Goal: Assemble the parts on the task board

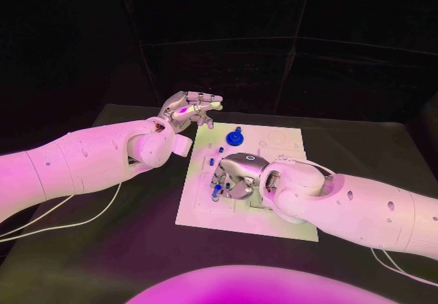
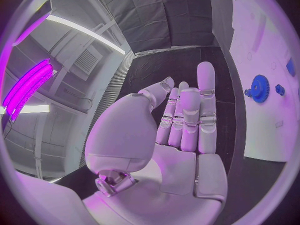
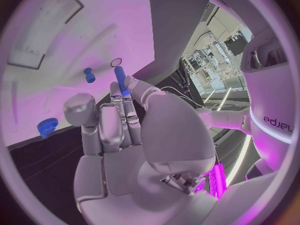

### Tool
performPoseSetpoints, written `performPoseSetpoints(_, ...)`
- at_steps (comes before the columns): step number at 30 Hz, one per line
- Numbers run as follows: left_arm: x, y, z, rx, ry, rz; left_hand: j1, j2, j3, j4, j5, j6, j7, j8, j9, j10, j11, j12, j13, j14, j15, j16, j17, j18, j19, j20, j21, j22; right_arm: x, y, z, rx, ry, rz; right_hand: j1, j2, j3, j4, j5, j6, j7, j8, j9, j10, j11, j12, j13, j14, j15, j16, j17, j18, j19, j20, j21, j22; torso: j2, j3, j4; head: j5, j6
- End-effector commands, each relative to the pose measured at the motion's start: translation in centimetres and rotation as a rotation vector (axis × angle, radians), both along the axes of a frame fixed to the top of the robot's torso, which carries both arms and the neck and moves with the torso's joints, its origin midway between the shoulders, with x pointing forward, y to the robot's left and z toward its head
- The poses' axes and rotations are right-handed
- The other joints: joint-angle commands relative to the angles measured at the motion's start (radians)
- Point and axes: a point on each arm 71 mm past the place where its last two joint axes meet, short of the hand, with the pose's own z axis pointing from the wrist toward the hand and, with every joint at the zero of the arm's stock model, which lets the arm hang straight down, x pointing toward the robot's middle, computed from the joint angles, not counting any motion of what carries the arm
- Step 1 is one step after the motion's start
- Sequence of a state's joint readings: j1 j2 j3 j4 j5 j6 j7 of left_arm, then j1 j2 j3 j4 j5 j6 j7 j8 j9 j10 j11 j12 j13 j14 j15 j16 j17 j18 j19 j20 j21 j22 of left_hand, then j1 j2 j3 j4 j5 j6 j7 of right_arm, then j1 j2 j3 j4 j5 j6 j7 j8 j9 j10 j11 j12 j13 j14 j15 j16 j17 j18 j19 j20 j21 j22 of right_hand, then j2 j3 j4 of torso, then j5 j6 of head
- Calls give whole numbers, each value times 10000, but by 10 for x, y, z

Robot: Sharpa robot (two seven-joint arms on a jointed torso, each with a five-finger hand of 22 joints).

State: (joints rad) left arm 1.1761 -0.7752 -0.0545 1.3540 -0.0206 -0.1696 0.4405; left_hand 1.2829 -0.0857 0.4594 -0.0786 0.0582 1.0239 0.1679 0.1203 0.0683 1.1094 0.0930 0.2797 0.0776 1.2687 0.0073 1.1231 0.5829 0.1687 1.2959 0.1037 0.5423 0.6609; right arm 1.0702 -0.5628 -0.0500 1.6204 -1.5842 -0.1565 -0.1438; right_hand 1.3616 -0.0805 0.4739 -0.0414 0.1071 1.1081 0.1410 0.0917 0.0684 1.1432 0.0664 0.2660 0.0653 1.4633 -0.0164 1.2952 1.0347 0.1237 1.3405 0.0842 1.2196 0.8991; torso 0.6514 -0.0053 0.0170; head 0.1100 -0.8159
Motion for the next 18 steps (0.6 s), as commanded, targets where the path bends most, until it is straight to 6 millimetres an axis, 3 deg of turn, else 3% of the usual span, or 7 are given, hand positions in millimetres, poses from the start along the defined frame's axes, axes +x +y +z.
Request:
performPoseSetpoints(1,0,-2,1,-96,-30,-157,-53,79,-48,-12,23,-13,27,34,-9,-31,10,55,13,-61,1,-25,-10,127,-77,-1,-57,-11,0,1,-3,-438,-113,238,33,-87,46,6,51,-20,30,-10,4,10,38,-33,-15,256,2,45,14,-48,19,30,42,9,5,-4,2,2,-16)
performPoseSetpoints(18,0,-1,1,-88,-24,-143,-54,77,-51,-12,22,-15,29,34,-9,-34,11,56,12,-65,2,-29,-20,127,-77,-1,-58,-12,1,1,-10,-1054,29,175,19,-85,69,1,59,-52,47,-33,-1,-15,55,-73,-16,251,14,43,-2,-43,4,38,33,-12,1,-9,7,-21,-82)
